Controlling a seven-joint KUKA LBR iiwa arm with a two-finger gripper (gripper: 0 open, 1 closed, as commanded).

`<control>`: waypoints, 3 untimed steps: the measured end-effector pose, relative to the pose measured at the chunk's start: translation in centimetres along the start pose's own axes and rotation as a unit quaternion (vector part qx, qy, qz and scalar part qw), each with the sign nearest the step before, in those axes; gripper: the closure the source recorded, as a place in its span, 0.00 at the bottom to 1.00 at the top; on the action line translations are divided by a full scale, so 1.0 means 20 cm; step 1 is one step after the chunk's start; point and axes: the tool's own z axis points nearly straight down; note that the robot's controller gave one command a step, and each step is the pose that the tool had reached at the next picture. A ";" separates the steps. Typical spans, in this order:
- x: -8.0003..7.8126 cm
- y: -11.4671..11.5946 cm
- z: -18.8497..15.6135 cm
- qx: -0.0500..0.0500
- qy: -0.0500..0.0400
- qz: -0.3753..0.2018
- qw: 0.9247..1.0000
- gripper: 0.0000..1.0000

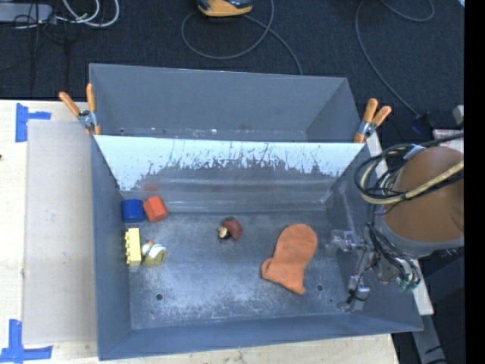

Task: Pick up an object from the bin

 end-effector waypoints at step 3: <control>-0.14 0.23 0.24 0.001 -0.002 -0.046 0.999 0.00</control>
Offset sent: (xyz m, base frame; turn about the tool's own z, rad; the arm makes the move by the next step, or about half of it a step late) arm 0.0250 -0.0101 0.0004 -0.1745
